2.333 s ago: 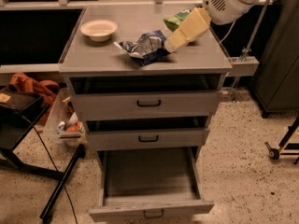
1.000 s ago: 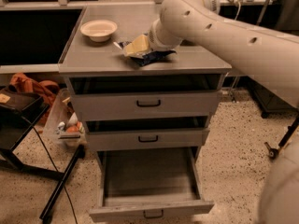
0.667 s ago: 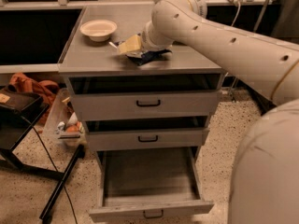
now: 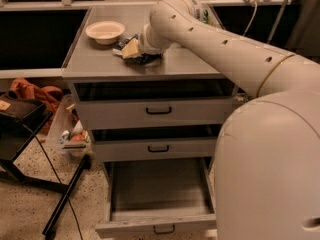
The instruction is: Place blue chip bag into bottom drawer
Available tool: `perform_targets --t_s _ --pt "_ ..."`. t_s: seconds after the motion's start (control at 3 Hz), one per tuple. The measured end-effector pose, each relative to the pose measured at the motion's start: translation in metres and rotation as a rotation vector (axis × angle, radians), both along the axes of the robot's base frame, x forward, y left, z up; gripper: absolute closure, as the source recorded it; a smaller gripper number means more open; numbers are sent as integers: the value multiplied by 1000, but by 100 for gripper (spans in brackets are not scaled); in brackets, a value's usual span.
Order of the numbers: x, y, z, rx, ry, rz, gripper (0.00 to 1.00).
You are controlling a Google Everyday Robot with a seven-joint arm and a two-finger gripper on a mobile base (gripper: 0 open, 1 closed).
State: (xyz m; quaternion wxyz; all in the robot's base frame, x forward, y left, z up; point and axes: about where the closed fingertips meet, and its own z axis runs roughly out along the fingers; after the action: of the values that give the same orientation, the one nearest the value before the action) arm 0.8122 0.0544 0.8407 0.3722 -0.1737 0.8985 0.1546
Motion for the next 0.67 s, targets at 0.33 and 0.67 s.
perform_targets --t_s 0.33,0.67 --pt "1 5 -2 -6 11 7 66" --pt "1 5 2 -6 12 7 89"
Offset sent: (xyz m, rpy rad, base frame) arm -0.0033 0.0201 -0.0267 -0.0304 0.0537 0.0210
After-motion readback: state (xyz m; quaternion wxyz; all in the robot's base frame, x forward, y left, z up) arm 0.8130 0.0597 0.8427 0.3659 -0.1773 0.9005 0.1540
